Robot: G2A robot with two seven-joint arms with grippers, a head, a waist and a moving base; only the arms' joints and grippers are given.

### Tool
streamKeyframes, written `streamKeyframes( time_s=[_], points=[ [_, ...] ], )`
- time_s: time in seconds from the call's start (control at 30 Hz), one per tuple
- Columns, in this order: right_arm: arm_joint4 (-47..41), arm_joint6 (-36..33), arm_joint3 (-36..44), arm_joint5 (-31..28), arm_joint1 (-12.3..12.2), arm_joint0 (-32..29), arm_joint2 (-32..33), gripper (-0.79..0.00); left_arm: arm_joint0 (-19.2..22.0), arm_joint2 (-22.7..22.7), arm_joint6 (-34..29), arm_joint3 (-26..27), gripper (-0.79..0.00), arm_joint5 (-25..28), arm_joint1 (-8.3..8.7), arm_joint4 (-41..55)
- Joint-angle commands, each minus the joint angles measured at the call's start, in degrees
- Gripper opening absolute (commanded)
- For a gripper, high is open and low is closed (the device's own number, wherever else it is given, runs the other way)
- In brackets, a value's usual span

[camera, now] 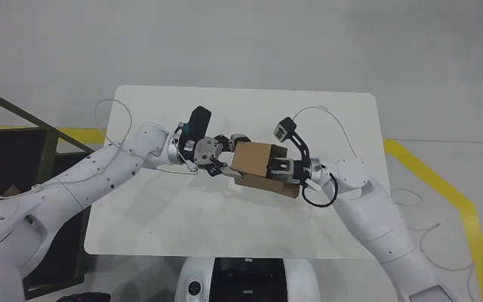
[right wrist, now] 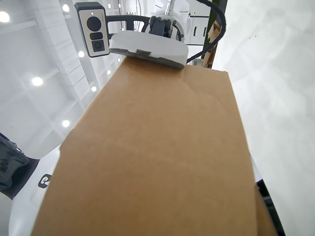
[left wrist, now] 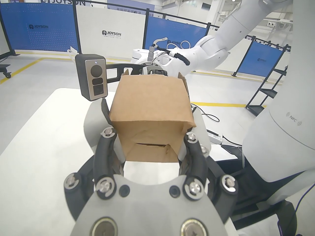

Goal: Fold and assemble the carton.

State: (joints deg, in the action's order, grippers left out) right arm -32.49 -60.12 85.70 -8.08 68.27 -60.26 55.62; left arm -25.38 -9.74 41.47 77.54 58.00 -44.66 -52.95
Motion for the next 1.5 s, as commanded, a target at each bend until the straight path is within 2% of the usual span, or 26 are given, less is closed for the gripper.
streamKeyframes(
  time_s=[0.0,0.7,1.07,1.47],
  points=[
    [-0.08,0.04,-0.12,-0.11,0.1,0.14,-0.2,-0.785,0.0,0.0,0.03,-0.02,-0.502,0.0,-0.03,-0.05],
    [-0.23,0.51,-0.44,-0.45,0.44,-0.16,0.14,-0.785,-0.07,0.0,-0.56,-0.31,-0.499,0.0,-0.49,0.39],
    [3.39,-0.59,0.07,0.85,-1.31,-1.68,6.87,-0.785,-0.87,0.0,-1.24,-1.72,-0.496,0.0,0.12,0.91],
    [7.34,0.5,3.26,1.84,-3.33,-4.99,14.98,-0.785,-0.96,0.0,-1.02,-3.11,-0.499,0.0,1.97,1.69]
  ],
)
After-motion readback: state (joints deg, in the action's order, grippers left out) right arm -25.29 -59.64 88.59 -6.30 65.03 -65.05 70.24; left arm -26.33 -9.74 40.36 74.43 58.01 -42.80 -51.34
